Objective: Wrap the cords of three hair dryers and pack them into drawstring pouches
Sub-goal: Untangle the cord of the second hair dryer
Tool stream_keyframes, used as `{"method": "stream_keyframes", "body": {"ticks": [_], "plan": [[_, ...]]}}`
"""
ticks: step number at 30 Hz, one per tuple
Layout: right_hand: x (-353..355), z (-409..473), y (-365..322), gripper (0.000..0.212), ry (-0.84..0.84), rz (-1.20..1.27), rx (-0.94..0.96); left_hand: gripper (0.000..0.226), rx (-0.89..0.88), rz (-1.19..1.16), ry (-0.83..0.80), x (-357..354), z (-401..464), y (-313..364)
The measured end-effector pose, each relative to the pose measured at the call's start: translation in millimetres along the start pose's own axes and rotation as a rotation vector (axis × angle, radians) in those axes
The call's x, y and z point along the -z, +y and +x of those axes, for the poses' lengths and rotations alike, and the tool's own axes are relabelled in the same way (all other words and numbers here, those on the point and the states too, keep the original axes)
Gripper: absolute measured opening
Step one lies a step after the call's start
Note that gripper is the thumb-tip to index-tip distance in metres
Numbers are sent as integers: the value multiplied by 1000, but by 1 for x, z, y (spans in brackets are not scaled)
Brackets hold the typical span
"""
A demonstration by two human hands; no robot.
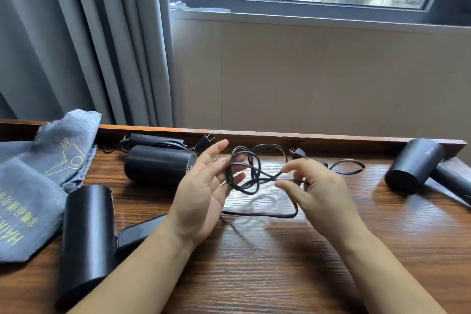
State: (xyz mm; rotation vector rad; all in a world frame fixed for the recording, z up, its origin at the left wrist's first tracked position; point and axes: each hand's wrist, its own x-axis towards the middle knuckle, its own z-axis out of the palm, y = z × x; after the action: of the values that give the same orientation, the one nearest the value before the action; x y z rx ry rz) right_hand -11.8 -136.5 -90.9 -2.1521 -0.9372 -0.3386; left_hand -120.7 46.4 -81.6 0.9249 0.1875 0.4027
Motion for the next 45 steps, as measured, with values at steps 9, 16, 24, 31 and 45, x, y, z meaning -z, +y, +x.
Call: {"method": "stream_keyframes", "body": {"ticks": [9,16,24,31,45], "plan": [[0,-6,-20,18,84,403,-56,34,29,265,-75,1,1,-12],[-7,-5,-13,12,1,314,-137,37,-87,516,-127,1,-3,-13],[-11,-1,-12,15,-115,777,-335,36,-7,268,-226,2,-2,-13],[-13,-6,-18,23,-291,1067,-325,25,-64,462,-172,1,-3,-20],[-9,-3,-1,4,-418,278,-115,9,-173,173,-19,5,4,-6]]}}
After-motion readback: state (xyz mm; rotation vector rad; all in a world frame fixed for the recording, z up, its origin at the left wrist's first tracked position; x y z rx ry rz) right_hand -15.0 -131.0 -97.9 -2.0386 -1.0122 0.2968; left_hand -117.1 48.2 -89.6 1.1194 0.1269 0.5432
